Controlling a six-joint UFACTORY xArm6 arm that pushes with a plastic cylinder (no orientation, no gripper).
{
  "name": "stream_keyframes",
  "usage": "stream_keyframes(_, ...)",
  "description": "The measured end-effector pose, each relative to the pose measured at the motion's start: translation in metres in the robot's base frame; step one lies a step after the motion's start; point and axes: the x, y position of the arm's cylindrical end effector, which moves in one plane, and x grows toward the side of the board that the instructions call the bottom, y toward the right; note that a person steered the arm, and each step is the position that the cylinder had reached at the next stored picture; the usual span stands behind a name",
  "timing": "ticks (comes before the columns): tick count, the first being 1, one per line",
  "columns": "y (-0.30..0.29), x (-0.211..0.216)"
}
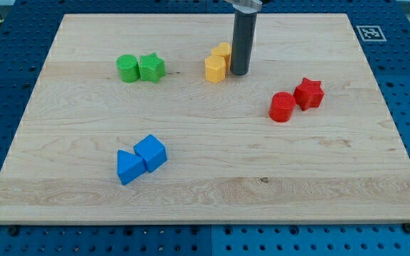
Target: Push the hexagon to the right of the green star
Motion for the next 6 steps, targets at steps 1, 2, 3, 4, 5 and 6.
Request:
stream_keyframes(1,0.0,0.003)
stream_keyframes(2,-0.001,0.006)
stream_keyframes(3,-0.018,0.006)
stream_keyframes(4,-0.044,0.006)
stream_keyframes(5,-0.067,0.006)
stream_keyframes(6,-0.056,0.006)
